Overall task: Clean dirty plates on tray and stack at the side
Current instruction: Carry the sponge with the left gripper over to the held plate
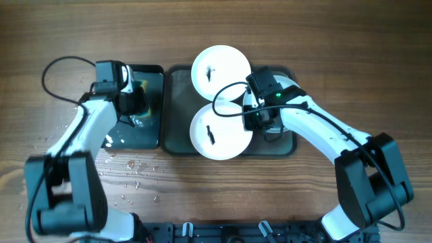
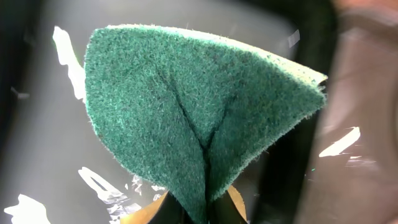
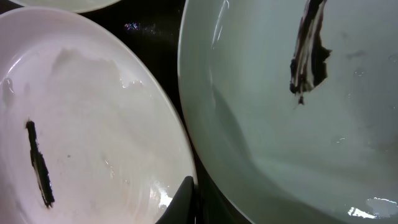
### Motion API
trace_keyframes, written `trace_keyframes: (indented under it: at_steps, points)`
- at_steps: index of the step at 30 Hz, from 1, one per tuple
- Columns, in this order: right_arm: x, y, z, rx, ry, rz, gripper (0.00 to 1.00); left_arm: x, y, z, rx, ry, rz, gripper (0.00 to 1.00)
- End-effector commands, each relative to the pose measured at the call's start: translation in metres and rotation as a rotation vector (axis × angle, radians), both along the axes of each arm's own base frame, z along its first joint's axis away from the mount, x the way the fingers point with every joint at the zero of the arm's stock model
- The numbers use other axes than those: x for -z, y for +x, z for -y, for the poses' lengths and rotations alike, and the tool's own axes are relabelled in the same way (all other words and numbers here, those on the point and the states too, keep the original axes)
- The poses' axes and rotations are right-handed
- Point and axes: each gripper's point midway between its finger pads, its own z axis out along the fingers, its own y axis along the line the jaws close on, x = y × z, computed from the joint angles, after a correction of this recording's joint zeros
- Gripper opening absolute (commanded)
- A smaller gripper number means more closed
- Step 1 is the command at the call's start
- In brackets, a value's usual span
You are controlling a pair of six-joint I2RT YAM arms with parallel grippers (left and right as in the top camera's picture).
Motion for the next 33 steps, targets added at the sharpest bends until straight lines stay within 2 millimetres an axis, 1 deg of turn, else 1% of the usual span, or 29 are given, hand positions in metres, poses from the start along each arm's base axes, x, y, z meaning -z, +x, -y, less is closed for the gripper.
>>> trace_keyframes:
  at_steps: [1, 2, 5, 7, 11, 17, 20, 22, 27, 30, 33]
  points:
    - [-0.005, 0.004, 0.000, 0.014, -0.004, 0.032, 0.05, -0.058, 0.010, 0.000, 0.012, 0.009, 0.148, 0.04]
    - [-0.006, 0.004, 0.000, 0.013, -0.003, 0.034, 0.05, -0.066, 0.007, -0.001, 0.010, 0.013, 0.160, 0.04]
    - [-0.006, 0.005, 0.000, 0.014, 0.000, 0.039, 0.05, -0.075, -0.002, -0.010, -0.020, 0.064, 0.158, 0.04]
    - [-0.006, 0.005, -0.001, 0.013, 0.001, 0.040, 0.05, -0.074, -0.008, -0.018, -0.044, 0.105, 0.136, 0.04]
    - [-0.006, 0.006, -0.001, 0.014, 0.001, 0.041, 0.05, -0.066, -0.019, -0.018, -0.044, 0.109, 0.079, 0.04]
    - [-0.006, 0.006, -0.001, 0.015, 0.003, 0.043, 0.04, -0.064, -0.020, -0.018, -0.049, 0.106, 0.072, 0.04]
    - [-0.006, 0.006, -0.001, 0.039, 0.006, 0.036, 0.04, -0.064, -0.020, -0.018, -0.146, 0.054, 0.069, 0.04]
    - [-0.003, 0.004, 0.000, 0.076, 0.010, 0.022, 0.04, -0.064, -0.020, -0.018, -0.177, 0.037, 0.068, 0.04]
    - [0.009, 0.001, 0.001, 0.128, 0.028, 0.023, 0.04, -0.063, -0.022, -0.018, -0.176, 0.037, 0.060, 0.04]
    - [0.009, 0.001, 0.001, 0.140, 0.031, 0.019, 0.04, -0.061, -0.025, -0.017, -0.174, 0.034, 0.046, 0.04]
    - [0.008, -0.001, -0.006, 0.134, 0.070, 0.003, 0.04, -0.058, -0.027, -0.016, -0.179, 0.027, 0.038, 0.04]
